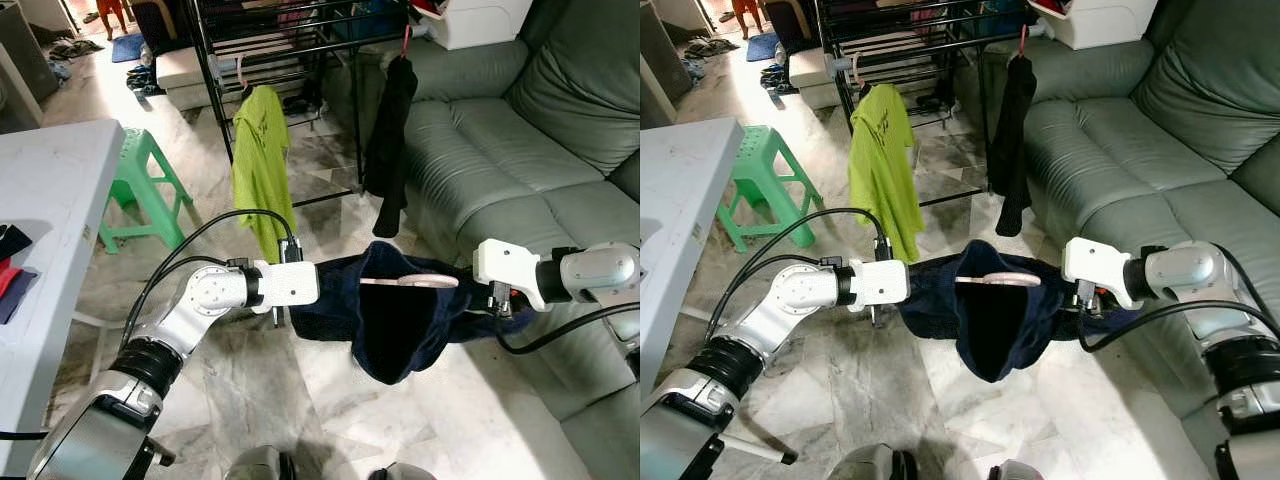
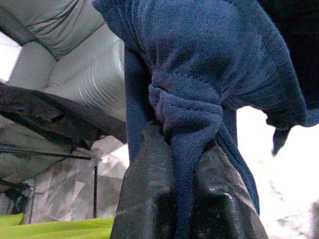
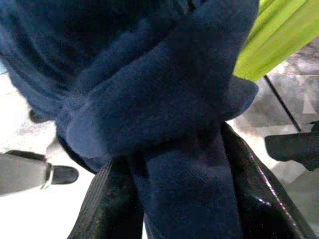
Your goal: Hang hanger
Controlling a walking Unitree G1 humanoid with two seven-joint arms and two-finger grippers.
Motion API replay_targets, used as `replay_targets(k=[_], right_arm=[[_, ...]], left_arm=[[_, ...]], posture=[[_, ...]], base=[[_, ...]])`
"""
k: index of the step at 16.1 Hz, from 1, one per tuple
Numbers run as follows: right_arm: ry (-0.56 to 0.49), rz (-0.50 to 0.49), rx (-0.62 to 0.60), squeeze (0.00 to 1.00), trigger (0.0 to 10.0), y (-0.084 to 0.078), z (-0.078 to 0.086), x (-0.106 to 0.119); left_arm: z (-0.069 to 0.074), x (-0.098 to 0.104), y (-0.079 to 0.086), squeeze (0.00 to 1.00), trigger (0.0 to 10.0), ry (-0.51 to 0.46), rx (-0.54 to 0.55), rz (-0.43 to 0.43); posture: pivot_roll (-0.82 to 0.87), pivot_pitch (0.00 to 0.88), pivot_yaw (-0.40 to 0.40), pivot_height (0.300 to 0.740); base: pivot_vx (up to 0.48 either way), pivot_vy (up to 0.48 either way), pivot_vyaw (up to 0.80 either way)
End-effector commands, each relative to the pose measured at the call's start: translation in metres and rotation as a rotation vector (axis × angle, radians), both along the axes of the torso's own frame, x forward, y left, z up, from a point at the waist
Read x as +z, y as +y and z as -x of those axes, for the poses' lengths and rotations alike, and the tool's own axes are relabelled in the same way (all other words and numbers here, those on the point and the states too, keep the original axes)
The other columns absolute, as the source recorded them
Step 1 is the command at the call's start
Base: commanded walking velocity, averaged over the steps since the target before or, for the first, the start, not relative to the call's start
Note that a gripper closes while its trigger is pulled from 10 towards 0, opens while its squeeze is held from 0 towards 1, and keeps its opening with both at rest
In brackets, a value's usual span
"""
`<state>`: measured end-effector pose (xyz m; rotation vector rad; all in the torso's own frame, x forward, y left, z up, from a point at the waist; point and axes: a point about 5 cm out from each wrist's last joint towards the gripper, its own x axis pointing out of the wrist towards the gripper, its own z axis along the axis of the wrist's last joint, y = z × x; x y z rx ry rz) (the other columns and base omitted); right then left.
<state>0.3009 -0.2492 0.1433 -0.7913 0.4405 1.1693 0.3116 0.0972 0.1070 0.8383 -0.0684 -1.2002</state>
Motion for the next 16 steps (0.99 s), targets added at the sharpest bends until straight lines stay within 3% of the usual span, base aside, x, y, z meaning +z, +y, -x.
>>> replay_targets(k=[1,3,6,7,8,9,10,12,16], right_arm=[[0.009,0.031,0.009,0.00,0.0,-0.001,0.001,-0.004],[-0.027,0.017,-0.022,0.00,0.0,0.000,0.002,-0.009],[-0.109,-0.057,-0.182,0.00,0.0,0.004,-0.004,-0.018],[-0.118,-0.111,-0.277,0.00,0.0,0.006,-0.002,-0.026],[-0.115,-0.138,-0.323,0.00,0.0,0.006,0.000,-0.031],[-0.112,-0.153,-0.347,0.00,0.0,0.008,0.003,-0.035],[-0.095,-0.192,-0.385,0.00,0.0,0.013,0.010,-0.043],[-0.074,-0.271,-0.477,0.00,0.0,0.025,0.022,-0.055],[-0.078,-0.319,-0.560,0.00,0.0,0.036,0.029,-0.061]], left_arm=[[-0.011,0.015,0.005,0.00,0.0,-0.068,0.061,0.040],[-0.018,0.019,0.008,0.00,0.0,-0.108,0.131,0.056],[-0.027,0.024,0.013,0.00,0.0,-0.180,0.227,0.085],[-0.029,0.025,0.015,0.00,1.6,-0.205,0.264,0.096],[-0.030,0.026,0.015,0.00,1.6,-0.210,0.276,0.106],[-0.031,0.026,0.016,0.00,2.2,-0.208,0.292,0.117],[-0.033,0.025,0.017,1.00,10.0,-0.214,0.309,0.122],[-0.033,0.024,0.016,1.00,10.0,-0.226,0.306,0.119],[-0.033,0.023,0.017,1.00,10.0,-0.225,0.318,0.142]], posture=[[-0.05,0.020,0.042,0.740],[-0.06,0.019,0.040,0.740],[-0.06,0.017,0.034,0.740],[-0.05,0.016,0.032,0.740],[-0.05,0.016,0.032,0.740],[-0.05,0.016,0.032,0.740],[-0.06,0.016,0.034,0.740],[-0.06,0.014,0.038,0.740],[-0.06,0.015,0.039,0.740]], base=[[0.000,0.000,0.00],[0.000,0.000,0.00],[0.000,0.000,0.00],[0.000,0.000,0.00],[0.000,0.000,0.00],[0.000,0.000,0.00],[0.000,0.000,0.00],[0.000,0.000,0.00],[0.000,0.000,0.00]])
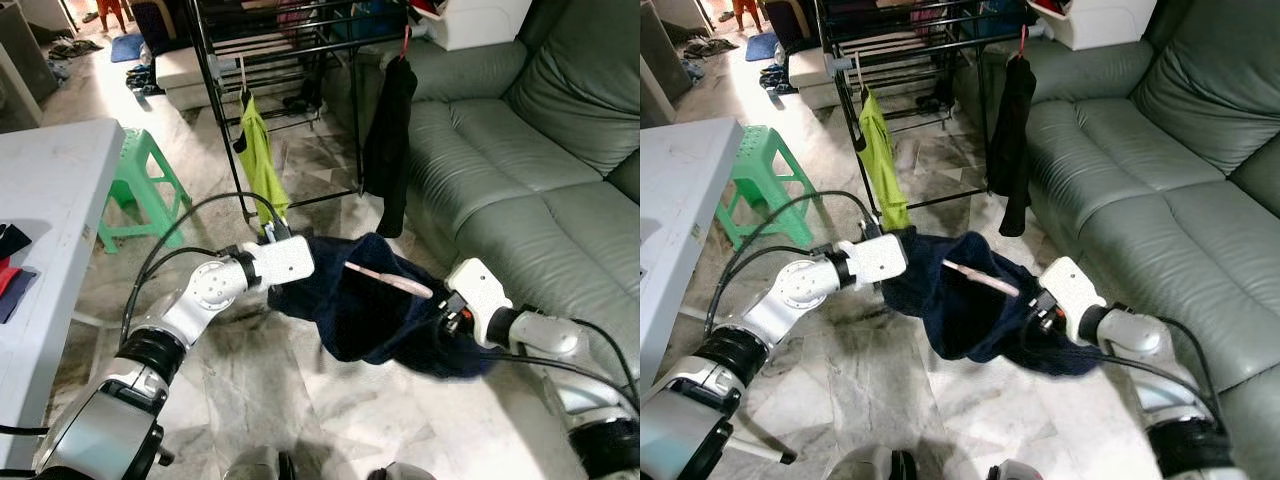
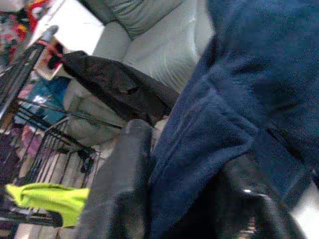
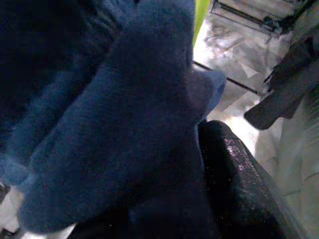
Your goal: Hang hanger
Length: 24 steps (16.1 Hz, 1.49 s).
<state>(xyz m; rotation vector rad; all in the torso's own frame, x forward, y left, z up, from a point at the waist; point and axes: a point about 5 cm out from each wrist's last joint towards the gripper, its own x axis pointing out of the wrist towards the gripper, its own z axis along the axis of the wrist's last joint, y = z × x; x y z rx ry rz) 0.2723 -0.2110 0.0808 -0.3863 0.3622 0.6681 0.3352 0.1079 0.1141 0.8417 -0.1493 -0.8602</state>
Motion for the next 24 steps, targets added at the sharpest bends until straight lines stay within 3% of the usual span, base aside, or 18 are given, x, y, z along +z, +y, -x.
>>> replay_targets(k=[1,4,8,9,11,12,13,14,18,24], right_arm=[[-0.005,0.006,-0.048,0.00,0.0,-0.002,0.000,0.001],[0.005,-0.047,-0.219,0.00,0.0,0.003,-0.002,-0.002],[0.028,-0.102,-0.416,0.00,0.0,0.003,0.001,-0.009],[-0.001,-0.169,-0.523,0.00,0.0,0.004,-0.001,-0.005],[-0.036,-0.243,-0.605,0.00,0.0,0.006,-0.003,0.002],[-0.067,-0.300,-0.663,0.00,0.0,0.009,-0.005,0.006],[-0.094,-0.319,-0.711,0.00,4.3,0.011,-0.004,0.010],[-0.110,-0.329,-0.735,0.00,10.0,0.013,-0.004,0.011],[-0.118,-0.378,-0.823,0.00,10.0,0.017,-0.003,0.014],[-0.130,-0.356,-0.814,0.00,10.0,0.018,-0.004,0.015]], left_arm=[[-0.008,0.016,0.006,1.00,10.0,-0.049,0.039,0.054],[0.001,0.005,0.012,1.00,10.0,0.049,0.052,0.142],[0.016,-0.004,0.020,1.00,10.0,0.100,0.040,0.178],[0.018,-0.005,0.025,1.00,10.0,0.155,0.134,0.290],[0.021,-0.005,0.027,1.00,10.0,0.193,0.188,0.353],[0.022,-0.002,0.028,0.00,10.0,0.198,0.250,0.430],[0.021,0.003,0.031,0.00,10.0,0.201,0.338,0.523],[0.019,0.007,0.033,0.00,10.0,0.201,0.386,0.584],[0.014,0.016,0.041,0.00,10.0,0.241,0.530,0.721],[0.018,0.017,0.035,0.00,10.0,0.266,0.541,0.722]], posture=[[-0.06,0.015,0.039,0.740],[-0.06,0.017,0.040,0.740],[-0.07,0.018,0.046,0.740],[-0.07,0.017,0.046,0.740],[-0.07,0.018,0.046,0.740],[-0.07,0.019,0.046,0.740],[-0.07,0.018,0.043,0.740],[-0.07,0.018,0.043,0.740],[-0.06,0.013,0.039,0.740],[-0.07,0.005,0.045,0.740]], base=[[0.000,0.000,0.00],[0.000,0.000,0.00],[0.000,0.000,0.00],[0.000,0.000,0.00],[0.000,0.000,0.00],[0.000,0.000,0.00],[0.000,0.000,0.00],[0.000,0.000,0.00],[0.067,0.000,0.00],[0.325,0.000,0.00]])
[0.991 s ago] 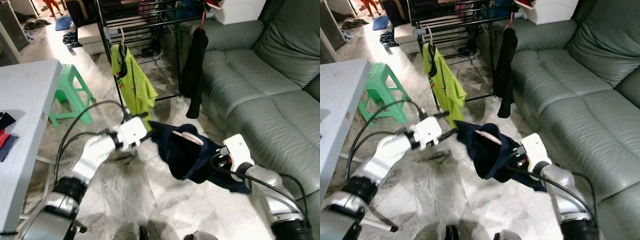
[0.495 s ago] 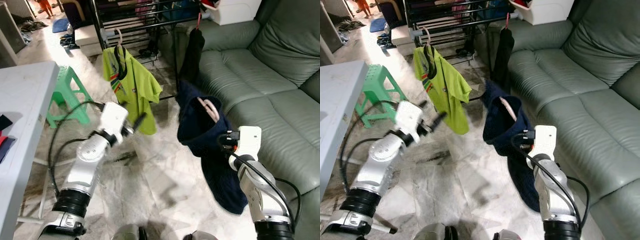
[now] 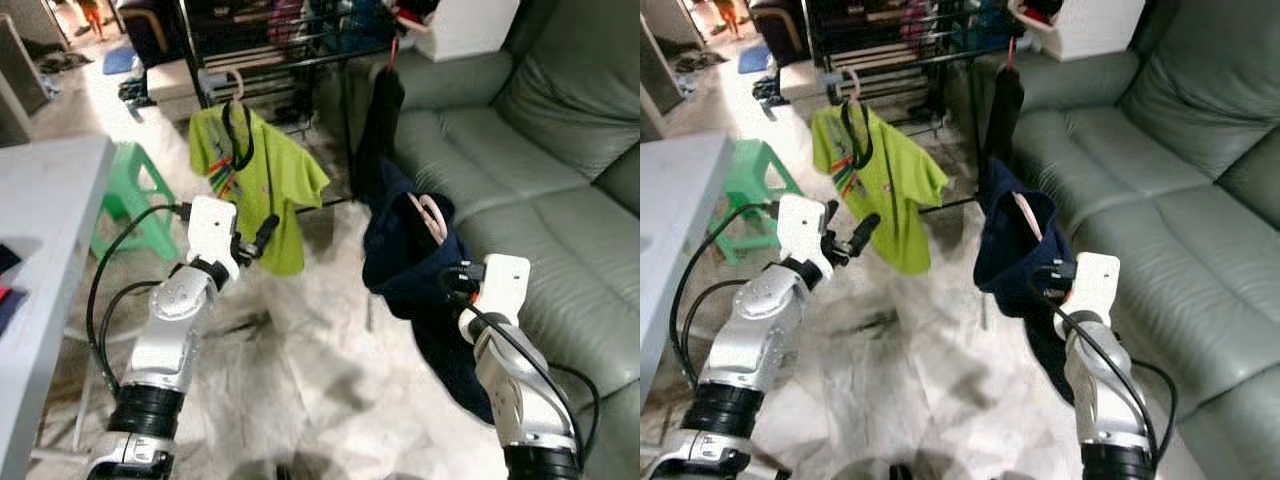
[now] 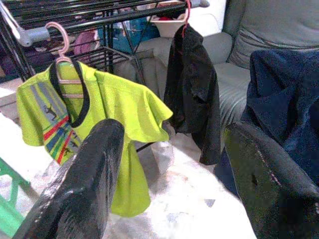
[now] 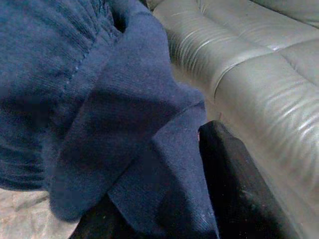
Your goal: Hang hanger
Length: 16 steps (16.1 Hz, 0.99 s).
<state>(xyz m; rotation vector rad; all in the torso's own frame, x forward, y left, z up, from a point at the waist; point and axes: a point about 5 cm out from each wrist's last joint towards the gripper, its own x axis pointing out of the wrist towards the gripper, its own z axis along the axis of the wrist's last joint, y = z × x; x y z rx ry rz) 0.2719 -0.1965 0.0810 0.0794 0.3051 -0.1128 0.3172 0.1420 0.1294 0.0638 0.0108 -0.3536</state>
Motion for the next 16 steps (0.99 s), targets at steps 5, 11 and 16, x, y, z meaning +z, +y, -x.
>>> replay_targets(k=[5,11,16], right_arm=[[-0.084,0.020,0.037,0.00,10.0,0.004,-0.007,0.018],[-0.134,0.048,0.019,0.00,10.0,0.001,-0.010,0.026],[-0.134,0.075,-0.028,0.00,10.0,-0.004,-0.014,0.027]], left_arm=[[0.000,0.004,0.000,0.00,10.0,0.001,0.011,-0.006],[-0.002,0.006,-0.001,0.00,10.0,-0.003,0.012,-0.013],[-0.003,0.007,-0.002,0.00,10.0,-0.005,0.015,-0.017]], posture=[[-0.07,0.007,0.043,0.740],[-0.07,0.008,0.044,0.740],[-0.07,0.008,0.045,0.740]], base=[[0.396,0.000,0.58],[0.408,0.000,0.44],[0.409,0.000,0.00]])
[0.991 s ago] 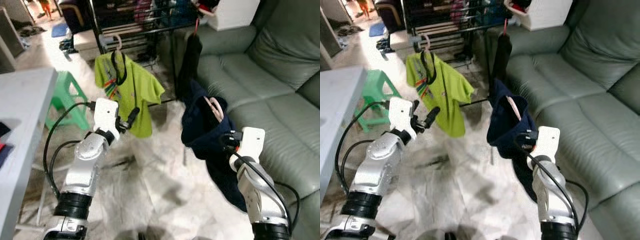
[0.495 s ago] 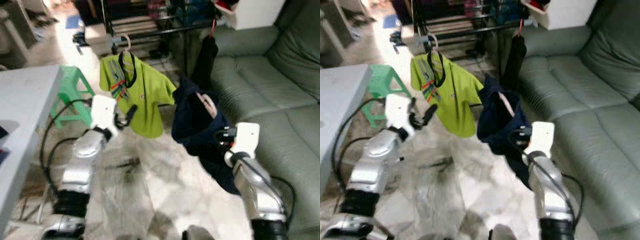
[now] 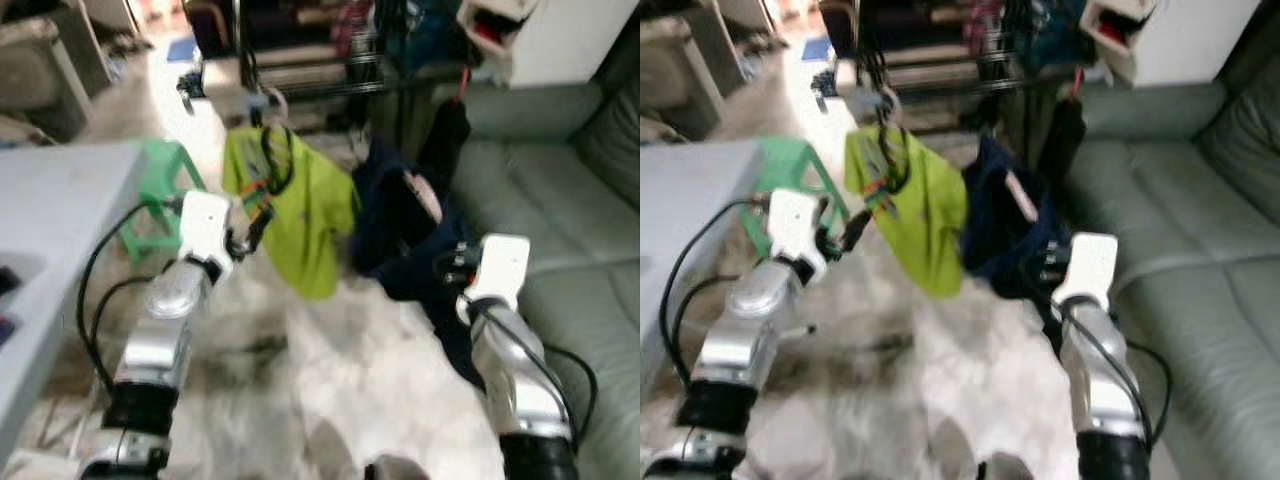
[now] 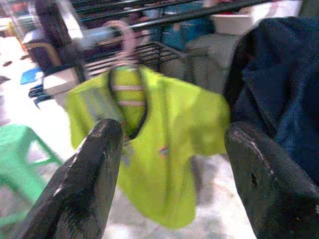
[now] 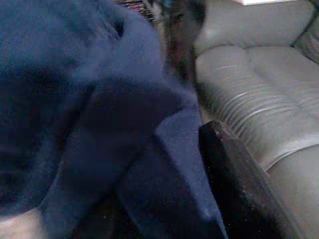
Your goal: Hang hanger
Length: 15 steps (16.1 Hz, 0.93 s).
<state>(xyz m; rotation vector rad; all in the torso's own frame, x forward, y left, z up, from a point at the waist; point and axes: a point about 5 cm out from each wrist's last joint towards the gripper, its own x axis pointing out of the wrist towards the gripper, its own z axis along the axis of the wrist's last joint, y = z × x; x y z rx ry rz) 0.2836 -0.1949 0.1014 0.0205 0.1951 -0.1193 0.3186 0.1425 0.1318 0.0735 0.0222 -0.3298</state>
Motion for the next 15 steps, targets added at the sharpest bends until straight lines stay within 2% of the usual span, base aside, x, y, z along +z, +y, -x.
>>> replay_targets(k=[1,5,7,8,10,11,15], right_arm=[[-0.025,0.004,-0.043,0.00,10.0,-0.007,-0.003,0.006],[-0.009,0.001,-0.096,0.00,10.0,-0.012,-0.006,0.003],[0.022,-0.038,-0.101,0.00,10.0,-0.011,-0.006,-0.001],[0.035,-0.055,-0.104,0.00,10.0,-0.010,-0.006,-0.004],[0.133,-0.120,-0.081,0.00,10.0,-0.004,-0.004,-0.018],[0.140,-0.124,-0.078,0.00,10.0,-0.003,-0.004,-0.019],[0.233,-0.168,-0.021,0.00,10.0,0.009,0.000,-0.031]], left_arm=[[-0.002,0.005,-0.002,0.00,10.0,-0.013,-0.007,-0.008],[-0.003,0.005,-0.002,0.00,10.0,-0.012,0.002,-0.009],[-0.003,0.005,-0.002,0.00,10.0,-0.011,0.002,-0.009],[-0.003,0.005,-0.002,0.00,10.0,-0.008,0.003,-0.006],[-0.004,0.004,-0.002,0.00,10.0,0.005,0.013,-0.003],[-0.004,0.003,-0.002,0.00,10.0,0.009,0.016,-0.008],[-0.006,0.003,0.000,0.00,10.0,0.010,0.039,-0.016]], posture=[[-0.07,0.008,0.045,0.740],[-0.07,0.007,0.043,0.740],[-0.07,0.007,0.043,0.740],[-0.07,0.007,0.043,0.740],[-0.07,0.006,0.044,0.740],[-0.07,0.006,0.044,0.740],[-0.07,0.006,0.044,0.740]], base=[[0.435,0.000,0.00],[0.428,0.000,0.00],[0.418,0.000,0.00],[0.412,0.240,0.00],[0.358,0.313,0.00],[0.304,0.375,0.00],[0.000,0.436,0.00]])
